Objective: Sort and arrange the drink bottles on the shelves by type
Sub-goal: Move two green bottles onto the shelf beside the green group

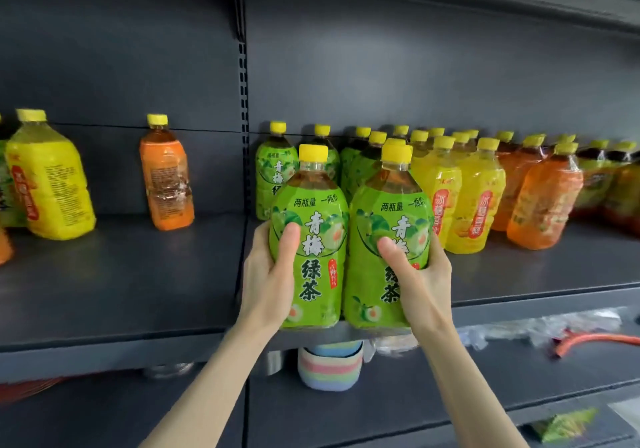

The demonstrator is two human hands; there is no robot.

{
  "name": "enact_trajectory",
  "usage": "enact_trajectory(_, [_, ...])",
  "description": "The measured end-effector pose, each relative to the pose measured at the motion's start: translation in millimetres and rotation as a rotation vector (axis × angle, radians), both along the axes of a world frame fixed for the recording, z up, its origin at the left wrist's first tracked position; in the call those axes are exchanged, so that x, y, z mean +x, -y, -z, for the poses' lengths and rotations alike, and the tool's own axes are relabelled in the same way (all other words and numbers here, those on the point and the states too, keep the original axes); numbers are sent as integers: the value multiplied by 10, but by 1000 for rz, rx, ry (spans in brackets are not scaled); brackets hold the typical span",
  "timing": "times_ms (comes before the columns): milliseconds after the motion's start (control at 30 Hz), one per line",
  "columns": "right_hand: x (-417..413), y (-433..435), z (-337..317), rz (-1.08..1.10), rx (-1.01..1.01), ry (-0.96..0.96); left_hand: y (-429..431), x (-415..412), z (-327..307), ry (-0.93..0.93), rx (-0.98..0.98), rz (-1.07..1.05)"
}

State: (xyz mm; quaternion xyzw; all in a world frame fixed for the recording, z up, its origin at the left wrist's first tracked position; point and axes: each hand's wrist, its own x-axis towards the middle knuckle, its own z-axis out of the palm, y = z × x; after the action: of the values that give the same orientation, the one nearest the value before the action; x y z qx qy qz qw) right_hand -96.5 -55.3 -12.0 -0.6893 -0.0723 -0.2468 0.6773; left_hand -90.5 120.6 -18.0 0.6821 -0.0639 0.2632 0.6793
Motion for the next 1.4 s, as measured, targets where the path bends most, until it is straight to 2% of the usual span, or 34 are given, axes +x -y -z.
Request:
enact_trajectory(267, [526,414,46,10,-5,6,310,422,-29,-21,69,-36])
enact_trajectory(500, [760,656,148,-86,-38,-33,484,559,58,0,133,-77])
enact_trajectory(667, [817,763,200,-171,-60,-63,541,493,65,-4,110,-62])
enact_trajectory(800, [861,796,225,-211,-52,-43,537,420,102,-83,94,11])
enact_trajectory(1000, [909,811,220,-259,-12,-12,488,417,129,-129,118,-87])
enact_trajectory(1133, [942,794,244,-244,-6,6,398,636,81,-174,189,-75])
enact_trajectory(1400, [952,778,278,-204,-4,14,303,1250,67,-213,203,-62])
